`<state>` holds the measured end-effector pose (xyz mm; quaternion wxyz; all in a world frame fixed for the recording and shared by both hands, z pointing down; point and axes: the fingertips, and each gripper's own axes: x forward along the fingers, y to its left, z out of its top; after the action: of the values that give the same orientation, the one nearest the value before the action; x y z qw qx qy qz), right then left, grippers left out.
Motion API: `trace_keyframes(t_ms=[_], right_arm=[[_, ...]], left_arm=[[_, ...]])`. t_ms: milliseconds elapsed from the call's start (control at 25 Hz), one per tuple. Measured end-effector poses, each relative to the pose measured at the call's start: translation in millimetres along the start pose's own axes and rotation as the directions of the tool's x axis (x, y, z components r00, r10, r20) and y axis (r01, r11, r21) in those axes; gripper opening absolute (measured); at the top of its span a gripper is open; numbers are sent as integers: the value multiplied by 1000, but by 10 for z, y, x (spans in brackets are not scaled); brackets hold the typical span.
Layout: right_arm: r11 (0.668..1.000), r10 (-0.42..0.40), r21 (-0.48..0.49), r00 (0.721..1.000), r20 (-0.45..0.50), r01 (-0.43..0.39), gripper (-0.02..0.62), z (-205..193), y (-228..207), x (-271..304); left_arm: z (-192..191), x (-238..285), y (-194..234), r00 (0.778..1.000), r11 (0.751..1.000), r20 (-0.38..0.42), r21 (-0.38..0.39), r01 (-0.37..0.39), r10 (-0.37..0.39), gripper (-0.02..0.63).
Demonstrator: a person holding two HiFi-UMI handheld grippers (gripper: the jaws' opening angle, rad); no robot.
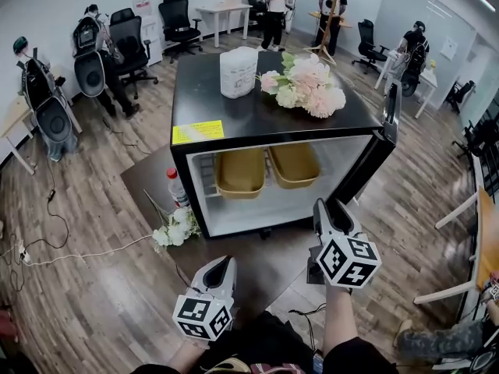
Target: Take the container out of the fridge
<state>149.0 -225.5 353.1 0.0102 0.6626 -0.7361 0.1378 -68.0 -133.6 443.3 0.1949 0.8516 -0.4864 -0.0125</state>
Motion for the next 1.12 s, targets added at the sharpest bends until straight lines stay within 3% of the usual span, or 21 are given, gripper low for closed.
trace_keyframes(t_ms=[360,800,1120], right_arm=[[999,34,-13,999,-38,-35,179,239,-88,520],[995,15,-93,994,-110,-26,167,268,-188,1073],[995,49,-70,976,-212,-65,181,95,-201,1312]], left_arm=[[60,77,136,998,998,16,-15,-68,68,9],[105,202,203,994,995,29,-14,-103,104,9],[103,278,253,992,992,36,-31,-121,122,9]])
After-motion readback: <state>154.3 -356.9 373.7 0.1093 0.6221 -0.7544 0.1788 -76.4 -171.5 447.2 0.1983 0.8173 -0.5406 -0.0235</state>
